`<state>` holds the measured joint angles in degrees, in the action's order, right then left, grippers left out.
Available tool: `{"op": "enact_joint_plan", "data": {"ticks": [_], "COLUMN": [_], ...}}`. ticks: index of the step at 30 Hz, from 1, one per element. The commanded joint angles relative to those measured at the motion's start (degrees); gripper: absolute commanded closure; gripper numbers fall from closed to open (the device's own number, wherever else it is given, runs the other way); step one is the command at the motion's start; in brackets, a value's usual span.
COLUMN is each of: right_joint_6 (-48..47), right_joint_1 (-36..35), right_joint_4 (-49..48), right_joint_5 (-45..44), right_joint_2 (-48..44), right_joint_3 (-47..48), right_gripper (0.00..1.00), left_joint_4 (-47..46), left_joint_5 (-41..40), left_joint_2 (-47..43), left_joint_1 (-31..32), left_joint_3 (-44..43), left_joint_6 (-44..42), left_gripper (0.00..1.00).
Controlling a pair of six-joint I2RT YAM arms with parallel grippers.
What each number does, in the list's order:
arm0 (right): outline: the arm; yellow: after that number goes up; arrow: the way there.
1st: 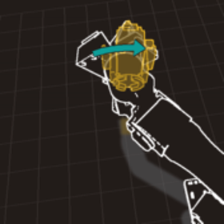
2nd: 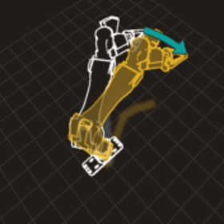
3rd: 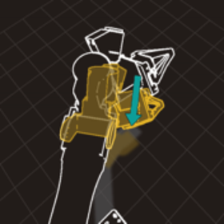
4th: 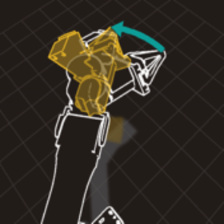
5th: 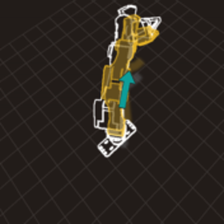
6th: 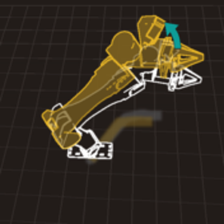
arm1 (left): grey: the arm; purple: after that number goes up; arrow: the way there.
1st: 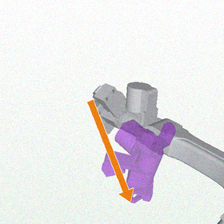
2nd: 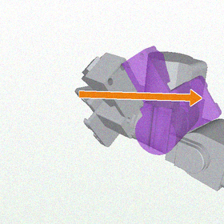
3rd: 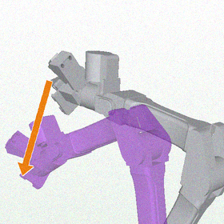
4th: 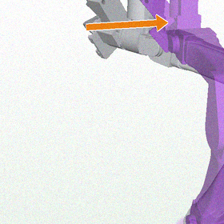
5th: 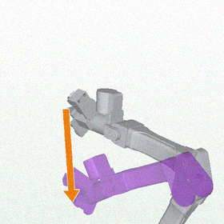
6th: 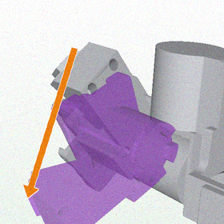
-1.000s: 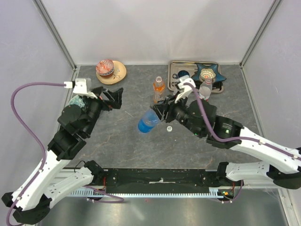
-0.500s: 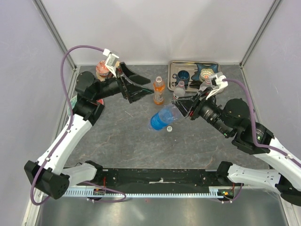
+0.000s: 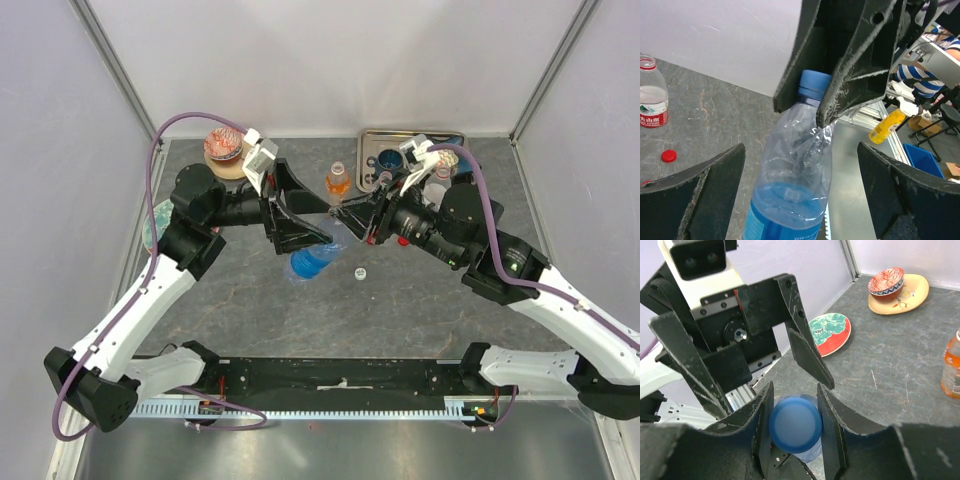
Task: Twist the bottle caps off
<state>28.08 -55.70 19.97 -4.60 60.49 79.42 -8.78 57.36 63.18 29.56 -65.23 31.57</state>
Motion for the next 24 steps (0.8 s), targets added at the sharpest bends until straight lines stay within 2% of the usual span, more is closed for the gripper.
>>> {"op": "enact_joint_plan", "data": {"ticks": [1, 11, 13, 16, 21, 22, 24], "right_joint_6": [0.1, 1.5, 1.5, 1.5, 1.1, 1.0, 0.1], "right_joint_1": [0.4, 0.6, 0.5, 0.5, 0.5, 0.5, 0.5], "right_joint_4": [-4.8, -7.1, -7.2, -7.2, -7.0, -7.0, -6.9], "right_joint_5": [3.1, 6.4, 6.5, 6.5, 6.4, 6.2, 5.0], "right_joint_2": [1.1, 3.2, 3.2, 3.5, 3.3, 3.1, 2.6], "right_joint_3": [4.1, 5.1, 5.0, 4.7, 4.1, 4.1, 4.1], "right_gripper": [1.00, 1.00, 1.00, 1.00, 1.00, 0.96, 0.70], "left_joint_4": [3.2, 6.0, 5.9, 5.9, 5.9, 5.9, 5.9], "left_joint_5": [1.3, -0.5, -0.1, 0.5, 1.4, 1.4, 0.2], "left_joint_2": [-1.9, -2.6, -2.3, -1.8, -1.4, -1.5, -1.7], "left_joint_1": [1.5, 3.2, 3.4, 3.7, 4.0, 4.1, 4.1], "left_joint_3": [1.1, 2.6, 2.5, 2.1, 1.7, 1.8, 2.0], "left_joint_6": [-6.5, -10.3, -10.7, -11.0, -11.4, -11.4, -11.9], "left_gripper": [0.00, 0.01, 0.05, 0.22, 0.38, 0.39, 0.39]}}
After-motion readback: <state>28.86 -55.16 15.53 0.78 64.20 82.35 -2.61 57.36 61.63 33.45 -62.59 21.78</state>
